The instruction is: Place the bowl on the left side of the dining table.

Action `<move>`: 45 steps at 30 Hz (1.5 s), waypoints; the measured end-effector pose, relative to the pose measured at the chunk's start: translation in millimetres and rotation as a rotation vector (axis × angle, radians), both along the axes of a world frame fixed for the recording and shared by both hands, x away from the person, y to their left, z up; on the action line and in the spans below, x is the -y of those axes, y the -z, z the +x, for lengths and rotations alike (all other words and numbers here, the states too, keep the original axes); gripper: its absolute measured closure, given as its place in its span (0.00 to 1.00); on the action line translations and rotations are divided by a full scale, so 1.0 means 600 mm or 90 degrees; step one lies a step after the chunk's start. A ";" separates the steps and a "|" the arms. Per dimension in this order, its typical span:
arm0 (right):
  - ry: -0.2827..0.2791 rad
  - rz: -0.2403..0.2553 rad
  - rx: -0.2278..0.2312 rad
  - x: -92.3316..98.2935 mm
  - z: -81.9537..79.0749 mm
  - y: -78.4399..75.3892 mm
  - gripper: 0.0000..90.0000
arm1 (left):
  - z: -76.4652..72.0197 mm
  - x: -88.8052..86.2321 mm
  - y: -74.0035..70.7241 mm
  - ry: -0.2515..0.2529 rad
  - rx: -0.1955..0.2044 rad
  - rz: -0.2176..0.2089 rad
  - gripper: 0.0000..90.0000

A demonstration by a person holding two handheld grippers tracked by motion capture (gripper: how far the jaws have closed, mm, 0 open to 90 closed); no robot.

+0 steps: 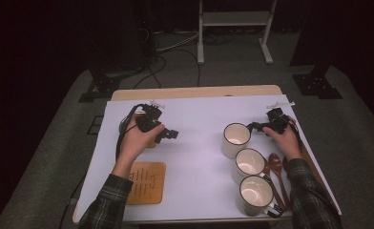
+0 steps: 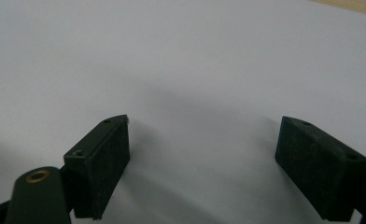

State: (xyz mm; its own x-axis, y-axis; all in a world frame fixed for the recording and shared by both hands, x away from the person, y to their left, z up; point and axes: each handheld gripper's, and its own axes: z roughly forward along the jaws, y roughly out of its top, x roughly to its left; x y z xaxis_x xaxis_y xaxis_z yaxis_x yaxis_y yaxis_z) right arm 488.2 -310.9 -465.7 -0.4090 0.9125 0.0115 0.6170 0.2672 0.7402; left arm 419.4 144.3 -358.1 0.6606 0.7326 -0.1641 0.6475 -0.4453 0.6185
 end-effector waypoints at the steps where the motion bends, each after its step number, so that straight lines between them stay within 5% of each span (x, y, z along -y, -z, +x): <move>1: 0.000 0.000 0.000 0.000 0.000 0.000 0.18 | -0.003 0.003 0.002 0.007 -0.001 0.005 0.10; 23: 0.000 0.000 0.000 0.000 0.000 0.000 0.18 | -0.062 0.056 0.051 0.069 -0.004 0.002 0.10; 45: 0.000 0.000 -0.001 0.000 0.000 0.000 0.18 | -0.112 0.085 0.118 0.118 -0.017 0.039 0.10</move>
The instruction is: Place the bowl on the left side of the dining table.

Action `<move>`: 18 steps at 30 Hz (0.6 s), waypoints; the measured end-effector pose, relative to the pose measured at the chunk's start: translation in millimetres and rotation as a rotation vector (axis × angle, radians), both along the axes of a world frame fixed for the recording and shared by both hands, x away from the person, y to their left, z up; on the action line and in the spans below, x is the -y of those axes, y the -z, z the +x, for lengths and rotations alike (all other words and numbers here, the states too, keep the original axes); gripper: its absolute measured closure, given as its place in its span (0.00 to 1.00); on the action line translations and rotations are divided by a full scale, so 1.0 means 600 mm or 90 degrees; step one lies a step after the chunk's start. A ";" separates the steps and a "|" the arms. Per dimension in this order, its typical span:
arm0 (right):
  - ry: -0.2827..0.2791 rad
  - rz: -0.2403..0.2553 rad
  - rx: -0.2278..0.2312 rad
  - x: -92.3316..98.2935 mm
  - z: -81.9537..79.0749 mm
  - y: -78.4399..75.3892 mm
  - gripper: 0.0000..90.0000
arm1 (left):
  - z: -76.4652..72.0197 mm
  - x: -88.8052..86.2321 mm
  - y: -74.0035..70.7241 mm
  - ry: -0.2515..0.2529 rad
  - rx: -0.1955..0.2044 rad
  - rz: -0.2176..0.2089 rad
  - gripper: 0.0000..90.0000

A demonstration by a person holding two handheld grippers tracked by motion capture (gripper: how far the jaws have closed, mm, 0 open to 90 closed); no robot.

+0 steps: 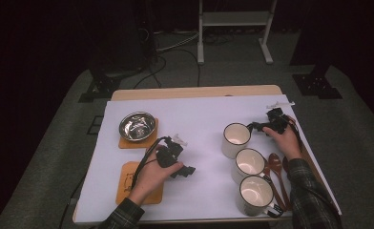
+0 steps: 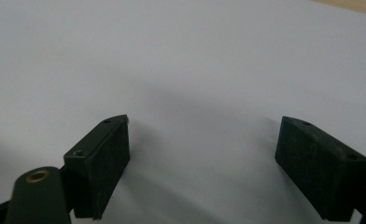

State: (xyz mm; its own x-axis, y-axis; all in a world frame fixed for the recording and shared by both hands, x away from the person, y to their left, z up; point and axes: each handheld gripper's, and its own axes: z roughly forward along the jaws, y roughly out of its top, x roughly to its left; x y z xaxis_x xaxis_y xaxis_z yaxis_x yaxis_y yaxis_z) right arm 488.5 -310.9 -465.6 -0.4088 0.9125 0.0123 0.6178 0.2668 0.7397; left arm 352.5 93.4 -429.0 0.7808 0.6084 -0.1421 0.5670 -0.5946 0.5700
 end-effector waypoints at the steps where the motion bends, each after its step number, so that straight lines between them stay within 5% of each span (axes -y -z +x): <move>1: 0.000 0.000 0.000 0.000 0.000 0.000 0.18 | -0.002 0.001 0.002 0.002 0.001 -0.001 0.10; 10: -0.001 -0.002 -0.002 0.000 0.001 -0.001 0.18 | -0.017 0.010 0.021 0.021 0.007 0.013 0.10; 18: -0.002 -0.008 -0.013 -0.001 0.003 -0.004 0.18 | -0.028 0.018 0.029 0.043 0.043 0.046 0.04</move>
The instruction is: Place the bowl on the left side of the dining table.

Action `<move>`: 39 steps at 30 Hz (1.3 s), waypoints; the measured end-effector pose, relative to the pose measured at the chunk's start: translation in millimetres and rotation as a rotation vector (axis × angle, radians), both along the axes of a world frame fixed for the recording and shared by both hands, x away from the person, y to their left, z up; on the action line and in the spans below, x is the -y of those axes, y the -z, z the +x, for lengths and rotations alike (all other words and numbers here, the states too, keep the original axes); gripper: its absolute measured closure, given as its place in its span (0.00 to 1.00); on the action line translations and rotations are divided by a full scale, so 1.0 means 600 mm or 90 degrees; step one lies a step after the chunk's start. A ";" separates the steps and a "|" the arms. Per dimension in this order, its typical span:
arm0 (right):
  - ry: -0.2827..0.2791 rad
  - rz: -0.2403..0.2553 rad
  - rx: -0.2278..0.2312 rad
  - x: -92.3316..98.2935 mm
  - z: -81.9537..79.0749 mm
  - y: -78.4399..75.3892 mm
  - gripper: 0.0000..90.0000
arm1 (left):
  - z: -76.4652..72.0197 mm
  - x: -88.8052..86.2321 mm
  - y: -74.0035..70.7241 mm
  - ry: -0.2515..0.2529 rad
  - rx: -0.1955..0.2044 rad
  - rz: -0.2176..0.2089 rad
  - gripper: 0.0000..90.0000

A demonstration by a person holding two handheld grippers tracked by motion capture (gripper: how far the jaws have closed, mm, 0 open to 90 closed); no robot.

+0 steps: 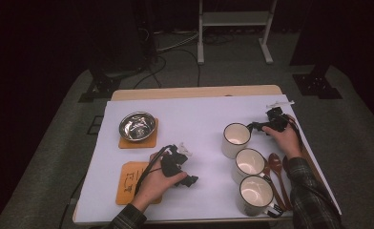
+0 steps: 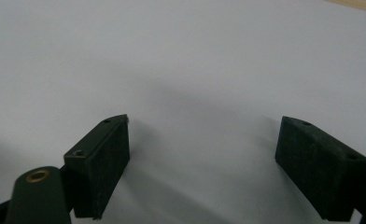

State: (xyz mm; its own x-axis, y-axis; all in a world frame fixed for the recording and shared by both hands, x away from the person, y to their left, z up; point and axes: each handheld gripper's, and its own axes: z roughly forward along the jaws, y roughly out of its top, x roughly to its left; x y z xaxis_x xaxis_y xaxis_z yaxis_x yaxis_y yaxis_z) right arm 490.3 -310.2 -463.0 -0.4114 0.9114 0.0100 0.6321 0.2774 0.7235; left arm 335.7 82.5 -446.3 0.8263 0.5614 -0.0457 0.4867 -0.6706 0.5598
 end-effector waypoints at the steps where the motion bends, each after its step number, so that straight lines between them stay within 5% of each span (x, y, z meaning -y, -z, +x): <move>1: 0.000 -0.001 -0.001 0.000 0.001 -0.001 0.18 | -0.003 0.002 0.002 0.000 0.009 0.005 0.04; 4: 0.000 -0.004 -0.007 -0.001 0.001 -0.003 0.18 | -0.010 0.007 0.005 0.008 0.033 0.026 0.04; 17: -0.001 0.000 -0.004 0.001 -0.007 -0.022 0.19 | -0.016 0.002 0.012 -0.002 0.052 0.000 0.02; 39: 0.006 0.001 0.006 0.017 -0.055 -0.058 0.19 | -0.016 0.002 0.015 0.006 0.050 -0.008 0.00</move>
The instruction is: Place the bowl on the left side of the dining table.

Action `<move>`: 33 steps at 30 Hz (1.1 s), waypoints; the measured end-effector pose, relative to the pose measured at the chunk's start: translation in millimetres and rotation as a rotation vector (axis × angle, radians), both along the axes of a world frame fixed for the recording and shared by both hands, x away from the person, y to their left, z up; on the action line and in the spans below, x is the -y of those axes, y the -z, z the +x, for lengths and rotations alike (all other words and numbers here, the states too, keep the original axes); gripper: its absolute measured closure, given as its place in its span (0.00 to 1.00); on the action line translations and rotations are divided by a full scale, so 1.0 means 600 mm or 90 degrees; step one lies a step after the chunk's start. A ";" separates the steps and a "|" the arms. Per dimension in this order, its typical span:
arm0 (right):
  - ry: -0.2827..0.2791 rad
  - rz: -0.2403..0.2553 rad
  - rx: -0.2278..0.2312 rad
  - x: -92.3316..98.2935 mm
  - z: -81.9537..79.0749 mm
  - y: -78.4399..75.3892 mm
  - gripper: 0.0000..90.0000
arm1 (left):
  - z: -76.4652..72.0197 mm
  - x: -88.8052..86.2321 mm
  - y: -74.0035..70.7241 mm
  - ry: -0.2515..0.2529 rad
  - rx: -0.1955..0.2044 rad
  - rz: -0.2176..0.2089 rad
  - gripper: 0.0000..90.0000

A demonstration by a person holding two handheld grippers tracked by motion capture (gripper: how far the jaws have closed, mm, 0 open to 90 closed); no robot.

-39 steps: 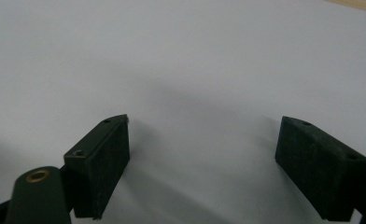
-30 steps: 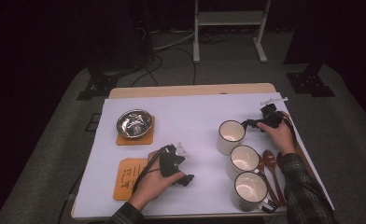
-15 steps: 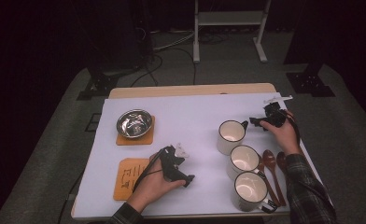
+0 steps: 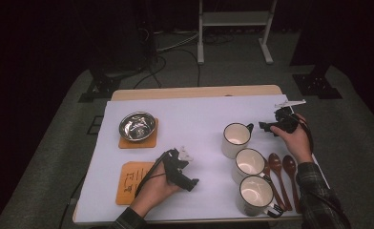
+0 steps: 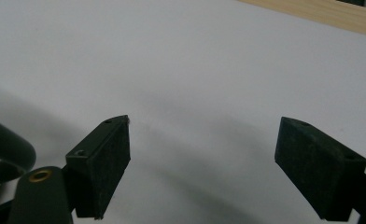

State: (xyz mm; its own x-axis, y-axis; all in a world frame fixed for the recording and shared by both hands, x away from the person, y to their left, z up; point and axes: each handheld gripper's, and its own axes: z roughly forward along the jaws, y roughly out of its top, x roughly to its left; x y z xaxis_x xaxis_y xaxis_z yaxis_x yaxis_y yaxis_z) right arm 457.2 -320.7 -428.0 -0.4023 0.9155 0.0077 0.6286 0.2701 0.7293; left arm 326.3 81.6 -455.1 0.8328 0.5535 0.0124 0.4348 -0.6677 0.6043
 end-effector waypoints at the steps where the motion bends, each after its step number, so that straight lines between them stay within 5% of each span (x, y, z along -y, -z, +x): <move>1: 0.001 -0.001 0.001 0.001 -0.003 -0.001 0.19 | 0.000 0.000 0.000 -0.001 0.000 0.000 0.00; 15: 0.006 0.005 0.006 0.017 -0.039 -0.010 0.19 | -0.006 -0.008 0.006 0.000 0.019 -0.028 0.00; 33: 0.013 0.010 0.007 0.031 -0.087 -0.023 0.25 | -0.007 -0.008 0.006 -0.001 0.022 -0.028 0.00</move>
